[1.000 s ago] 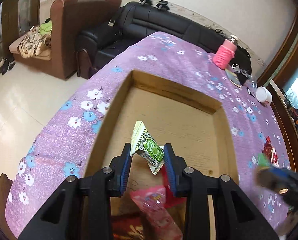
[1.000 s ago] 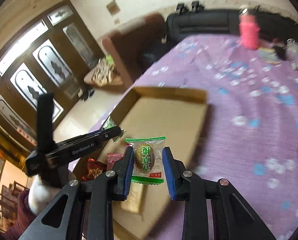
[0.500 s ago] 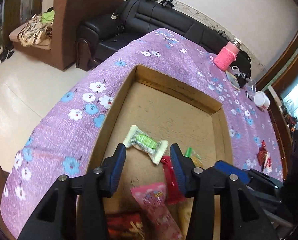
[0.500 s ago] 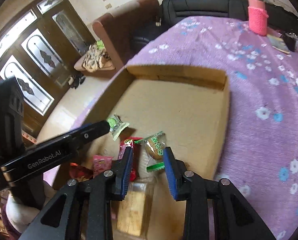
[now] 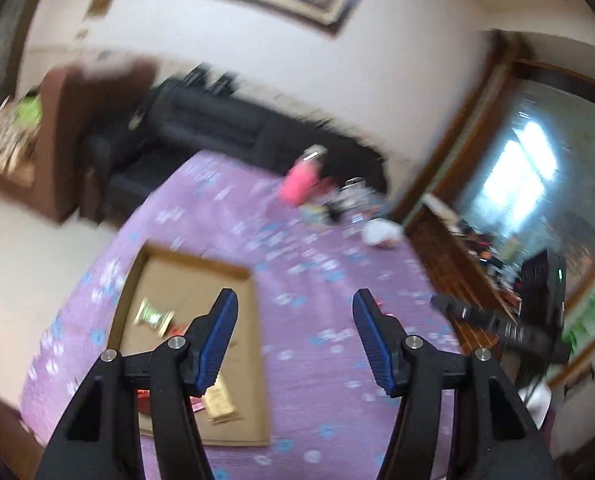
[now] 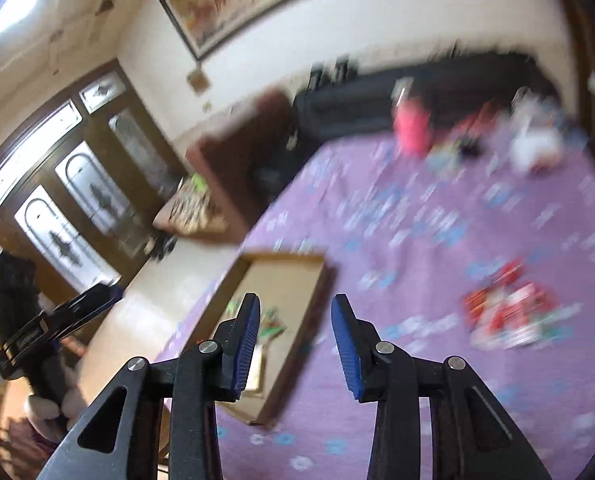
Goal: Organize snacks
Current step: 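Move both tools back over the remaining snacks on the table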
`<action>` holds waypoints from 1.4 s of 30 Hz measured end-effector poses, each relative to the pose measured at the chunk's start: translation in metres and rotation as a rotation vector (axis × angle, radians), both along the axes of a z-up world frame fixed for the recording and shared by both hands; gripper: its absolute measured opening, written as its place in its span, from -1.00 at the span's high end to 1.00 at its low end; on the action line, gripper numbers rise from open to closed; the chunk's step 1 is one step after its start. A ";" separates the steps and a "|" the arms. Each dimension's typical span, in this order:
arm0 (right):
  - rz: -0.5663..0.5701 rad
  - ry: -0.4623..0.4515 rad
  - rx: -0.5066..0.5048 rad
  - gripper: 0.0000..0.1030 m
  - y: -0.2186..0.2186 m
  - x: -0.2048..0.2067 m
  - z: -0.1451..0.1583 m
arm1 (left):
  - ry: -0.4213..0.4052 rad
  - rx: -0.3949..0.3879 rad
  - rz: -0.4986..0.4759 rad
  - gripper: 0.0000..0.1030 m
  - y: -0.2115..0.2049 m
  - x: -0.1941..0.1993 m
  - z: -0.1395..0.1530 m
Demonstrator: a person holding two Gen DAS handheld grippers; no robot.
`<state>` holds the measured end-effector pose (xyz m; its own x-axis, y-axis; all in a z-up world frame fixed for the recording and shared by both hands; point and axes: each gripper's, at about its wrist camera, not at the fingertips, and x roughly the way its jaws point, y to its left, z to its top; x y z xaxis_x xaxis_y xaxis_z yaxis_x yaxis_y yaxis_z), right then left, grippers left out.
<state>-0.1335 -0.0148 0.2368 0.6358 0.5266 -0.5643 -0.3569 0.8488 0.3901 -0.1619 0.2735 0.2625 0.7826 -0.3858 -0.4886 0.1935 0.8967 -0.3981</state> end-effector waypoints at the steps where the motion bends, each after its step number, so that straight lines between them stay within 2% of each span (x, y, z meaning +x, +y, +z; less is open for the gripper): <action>1: -0.032 -0.031 -0.008 0.22 -0.015 -0.009 0.025 | -0.025 0.016 -0.016 -0.15 -0.005 -0.007 0.019; 4: -0.118 -0.100 0.002 0.22 -0.060 -0.032 0.111 | -0.108 0.085 -0.035 -0.19 -0.013 -0.024 0.090; 6: -0.191 -0.159 -0.043 0.22 -0.084 -0.051 0.175 | -0.174 0.151 -0.004 -0.28 -0.012 -0.034 0.153; 8: -0.300 -0.250 -0.133 0.22 -0.100 -0.072 0.234 | -0.239 0.204 0.061 -0.35 -0.007 -0.043 0.197; 9: -0.356 -0.295 -0.153 0.22 -0.111 -0.085 0.267 | -0.289 0.244 0.124 -0.38 -0.002 -0.048 0.230; 11: -0.434 -0.353 -0.173 0.22 -0.127 -0.104 0.313 | -0.352 0.304 0.211 -0.46 0.004 -0.053 0.274; 12: -0.508 -0.387 -0.206 0.22 -0.135 -0.114 0.341 | -0.381 0.334 0.256 -0.47 0.005 -0.055 0.292; 14: -0.605 -0.430 -0.262 0.20 -0.143 -0.130 0.378 | -0.411 0.367 0.322 -0.62 0.009 -0.058 0.313; 15: -0.626 -0.439 -0.275 0.11 -0.146 -0.135 0.388 | -0.412 0.366 0.336 -0.64 0.012 -0.057 0.319; 18: -0.667 -0.478 -0.268 -0.17 -0.152 -0.153 0.398 | -0.394 0.312 0.301 -0.64 0.011 -0.054 0.307; 21: -0.619 -0.457 -0.281 -0.27 -0.149 -0.143 0.364 | -0.371 0.324 0.213 -0.66 -0.008 -0.044 0.261; 23: -0.582 -0.379 -0.315 -0.27 -0.147 -0.120 0.323 | -0.318 0.292 0.125 -0.66 -0.027 -0.027 0.209; 26: -0.461 -0.217 -0.336 -0.27 -0.140 -0.071 0.237 | -0.208 0.226 -0.004 -0.66 -0.055 0.000 0.129; 27: -0.413 -0.157 -0.331 -0.27 -0.140 -0.054 0.202 | -0.185 0.216 -0.025 -0.66 -0.061 0.006 0.112; 30: -0.314 0.018 -0.302 -0.27 -0.134 -0.005 0.091 | -0.082 0.163 -0.104 -0.65 -0.087 0.032 0.032; 32: -0.267 0.107 -0.288 -0.26 -0.126 0.026 0.021 | 0.012 0.080 -0.152 -0.65 -0.100 0.051 -0.023; 34: -0.233 0.188 -0.262 -0.11 -0.119 0.055 -0.041 | 0.098 0.020 -0.159 -0.62 -0.109 0.070 -0.071; 35: -0.222 0.220 -0.255 0.02 -0.113 0.068 -0.069 | 0.123 0.008 -0.150 -0.48 -0.112 0.073 -0.089; 37: -0.211 0.289 -0.245 0.09 -0.103 0.100 -0.119 | 0.180 -0.007 -0.122 -0.31 -0.119 0.084 -0.123; 39: -0.215 0.322 -0.246 0.13 -0.100 0.127 -0.147 | 0.234 -0.027 -0.103 -0.31 -0.120 0.098 -0.150; 42: -0.248 0.358 -0.271 0.13 -0.098 0.164 -0.181 | 0.269 -0.016 -0.079 -0.31 -0.122 0.109 -0.172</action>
<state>0.0300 -0.1127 0.0554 0.4653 0.1893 -0.8647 -0.0164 0.9785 0.2054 -0.0529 0.1510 0.0904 0.5931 -0.4499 -0.6677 0.1481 0.8761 -0.4587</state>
